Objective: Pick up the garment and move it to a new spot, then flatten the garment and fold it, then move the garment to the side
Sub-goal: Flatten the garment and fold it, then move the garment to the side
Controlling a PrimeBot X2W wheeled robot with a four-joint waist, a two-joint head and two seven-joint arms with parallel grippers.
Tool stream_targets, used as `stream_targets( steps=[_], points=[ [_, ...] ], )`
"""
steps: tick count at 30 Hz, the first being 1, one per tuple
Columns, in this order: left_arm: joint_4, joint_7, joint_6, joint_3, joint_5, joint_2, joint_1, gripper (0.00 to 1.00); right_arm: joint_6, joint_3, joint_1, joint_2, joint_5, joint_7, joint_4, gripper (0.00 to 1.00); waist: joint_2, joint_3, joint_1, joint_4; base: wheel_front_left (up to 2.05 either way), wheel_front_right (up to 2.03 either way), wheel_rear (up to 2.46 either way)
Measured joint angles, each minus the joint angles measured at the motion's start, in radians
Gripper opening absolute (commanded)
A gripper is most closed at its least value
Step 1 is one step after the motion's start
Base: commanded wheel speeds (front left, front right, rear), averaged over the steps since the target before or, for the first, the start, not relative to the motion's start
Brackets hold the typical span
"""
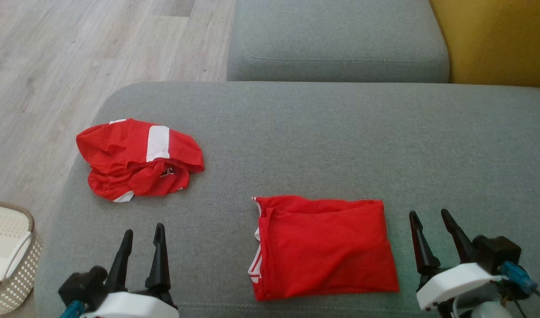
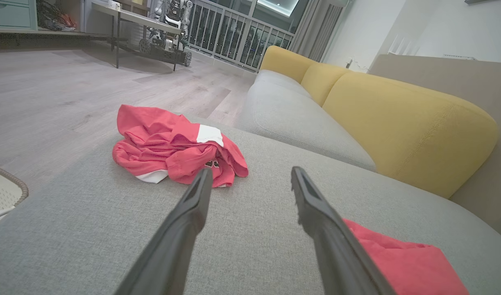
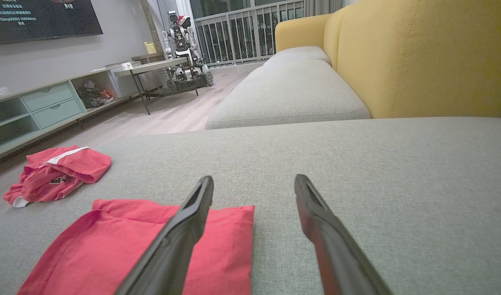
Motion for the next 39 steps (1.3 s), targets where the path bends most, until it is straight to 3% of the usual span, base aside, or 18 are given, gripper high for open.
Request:
stream_targets(
  steps=[20,30,39],
  points=[
    [0.0,0.0,-0.009,-0.008,0.005,0.0,-0.001,1.0,0.0,-0.007,0.0,0.001,0.016,0.002,0.012,1.0,0.0,0.022,0.0,0.016,0.0,0.0,0.0],
    [0.012,0.0,-0.01,-0.035,0.008,0.0,-0.01,1.0,0.0,0.038,-0.006,0.002,0.062,0.003,0.144,1.0,0.0,0.054,0.0,0.044,0.0,0.0,0.0],
    [0.025,0.0,-0.019,-0.059,0.022,0.0,-0.049,1.0,0.0,0.037,-0.144,0.002,0.08,0.02,0.349,1.0,0.0,0.101,0.0,0.093,0.0,0.0,0.0]
  ],
)
